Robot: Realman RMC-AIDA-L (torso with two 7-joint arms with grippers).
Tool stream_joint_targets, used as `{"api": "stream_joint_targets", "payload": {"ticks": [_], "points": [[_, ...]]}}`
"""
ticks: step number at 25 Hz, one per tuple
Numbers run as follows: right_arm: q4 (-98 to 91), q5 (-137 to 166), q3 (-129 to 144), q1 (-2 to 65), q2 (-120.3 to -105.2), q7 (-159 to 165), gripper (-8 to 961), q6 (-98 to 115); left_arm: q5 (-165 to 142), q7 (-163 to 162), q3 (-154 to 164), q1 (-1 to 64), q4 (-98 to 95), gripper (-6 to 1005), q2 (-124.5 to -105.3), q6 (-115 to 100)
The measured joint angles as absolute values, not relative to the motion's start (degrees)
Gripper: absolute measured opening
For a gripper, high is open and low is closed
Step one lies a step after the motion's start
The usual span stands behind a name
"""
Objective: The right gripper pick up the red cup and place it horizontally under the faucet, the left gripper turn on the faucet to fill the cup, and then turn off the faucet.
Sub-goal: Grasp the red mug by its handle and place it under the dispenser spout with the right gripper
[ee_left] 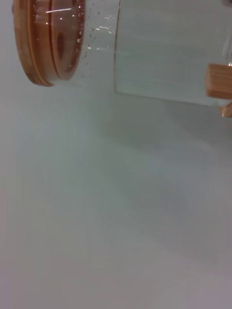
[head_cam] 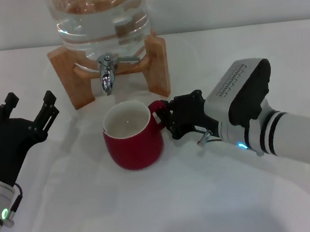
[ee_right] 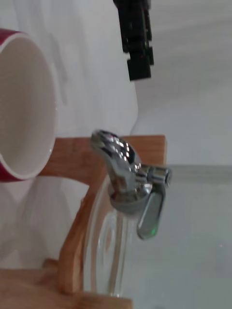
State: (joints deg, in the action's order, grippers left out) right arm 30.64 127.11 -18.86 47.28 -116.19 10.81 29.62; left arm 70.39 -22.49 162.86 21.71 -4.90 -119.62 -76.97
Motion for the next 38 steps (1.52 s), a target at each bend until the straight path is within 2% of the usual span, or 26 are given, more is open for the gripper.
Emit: {"api": "stream_joint_targets", "payload": {"ticks": [38], "points": [[32.1, 129.6, -18.2, 47.7, -116.19, 10.8, 116, 29.6, 70.4, -22.6, 162.9, 21.9, -4.9, 882, -119.62, -76.7]]}}
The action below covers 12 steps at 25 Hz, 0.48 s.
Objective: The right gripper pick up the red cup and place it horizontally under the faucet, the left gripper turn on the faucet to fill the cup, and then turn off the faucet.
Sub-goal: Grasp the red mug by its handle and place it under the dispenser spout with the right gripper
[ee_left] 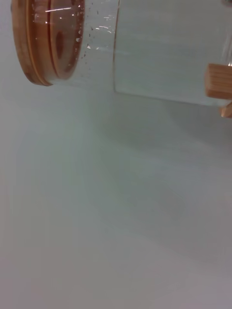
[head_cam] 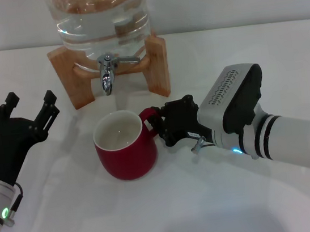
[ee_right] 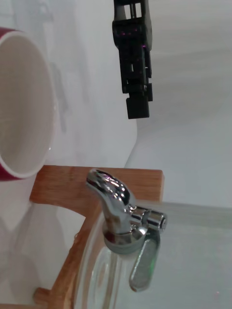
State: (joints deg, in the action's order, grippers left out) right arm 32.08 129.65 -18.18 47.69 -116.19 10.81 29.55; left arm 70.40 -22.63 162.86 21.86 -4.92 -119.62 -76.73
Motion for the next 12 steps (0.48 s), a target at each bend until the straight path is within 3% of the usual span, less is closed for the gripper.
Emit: {"api": "stream_joint_targets", "payload": {"ticks": [12], "points": [[32.1, 129.6, -18.2, 47.8, -116.19, 10.8, 122, 29.7, 70.4, -22.6, 162.9, 22.3, -4.9, 882, -119.62, -76.6]]}}
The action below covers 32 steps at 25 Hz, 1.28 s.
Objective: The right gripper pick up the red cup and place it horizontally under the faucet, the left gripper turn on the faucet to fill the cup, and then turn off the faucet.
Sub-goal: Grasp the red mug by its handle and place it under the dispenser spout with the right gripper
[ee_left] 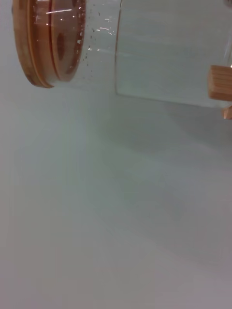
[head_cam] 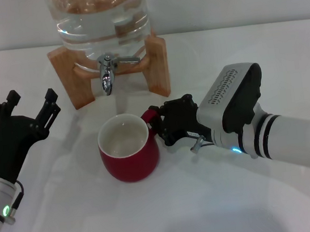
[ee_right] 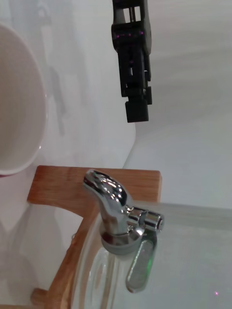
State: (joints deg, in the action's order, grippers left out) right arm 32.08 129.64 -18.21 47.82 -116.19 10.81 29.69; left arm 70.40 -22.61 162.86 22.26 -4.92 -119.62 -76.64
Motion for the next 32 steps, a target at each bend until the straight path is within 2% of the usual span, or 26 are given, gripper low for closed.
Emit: {"api": "stream_joint_targets", "payload": {"ticks": [23, 32], "points": [[31.5, 129.0, -23.3, 47.4, -116.19, 11.2, 126, 26.0, 70.4, -22.5, 162.9, 22.2, -4.9, 882, -119.62, -76.5], [31.8, 128.9, -23.3, 49.3, -116.2, 11.2, 126, 24.4, 70.4, -22.5, 162.9, 21.9, -4.9, 882, -119.62, -76.5]]}}
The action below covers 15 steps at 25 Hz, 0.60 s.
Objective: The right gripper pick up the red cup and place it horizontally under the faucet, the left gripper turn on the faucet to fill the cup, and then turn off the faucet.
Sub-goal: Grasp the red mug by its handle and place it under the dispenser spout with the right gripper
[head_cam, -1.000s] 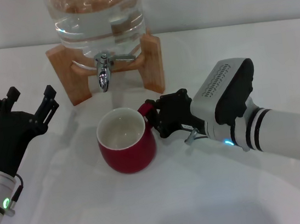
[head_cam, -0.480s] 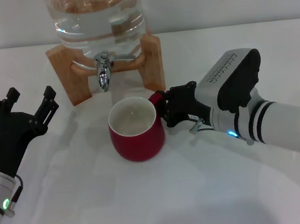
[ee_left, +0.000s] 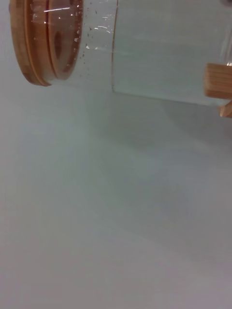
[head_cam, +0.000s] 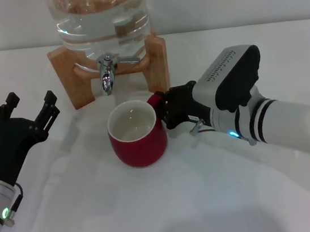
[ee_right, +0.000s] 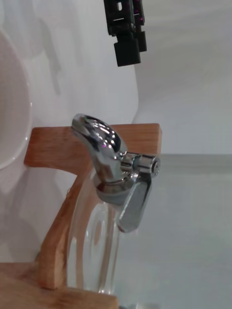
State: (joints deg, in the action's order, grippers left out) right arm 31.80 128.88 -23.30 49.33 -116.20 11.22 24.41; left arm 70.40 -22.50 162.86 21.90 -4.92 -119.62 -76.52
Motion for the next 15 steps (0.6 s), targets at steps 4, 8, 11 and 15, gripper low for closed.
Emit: {"api": "stream_joint_targets", "payload": {"ticks": [4, 8, 11, 15], "points": [[31.9, 128.8, -23.3, 49.6, -116.2, 11.2, 126, 24.1, 70.4, -22.5, 162.9, 21.8, -4.9, 882, -119.62, -76.6], [32.0, 128.8, -23.9, 49.6, -116.19, 11.2, 126, 23.5, 70.4, -22.5, 162.9, 21.8, -4.9, 882, -119.62, -76.6], [32.0, 128.9, -24.4, 49.5, -116.19, 11.2, 126, 23.3, 70.4, -22.5, 162.9, 21.8, -4.9, 882, -119.62, -76.6], [31.9, 129.0, -24.4, 49.4, -116.19, 11.3, 127, 23.3, 70.4, -22.5, 162.9, 21.8, -4.9, 882, -119.62, -76.6]]}}
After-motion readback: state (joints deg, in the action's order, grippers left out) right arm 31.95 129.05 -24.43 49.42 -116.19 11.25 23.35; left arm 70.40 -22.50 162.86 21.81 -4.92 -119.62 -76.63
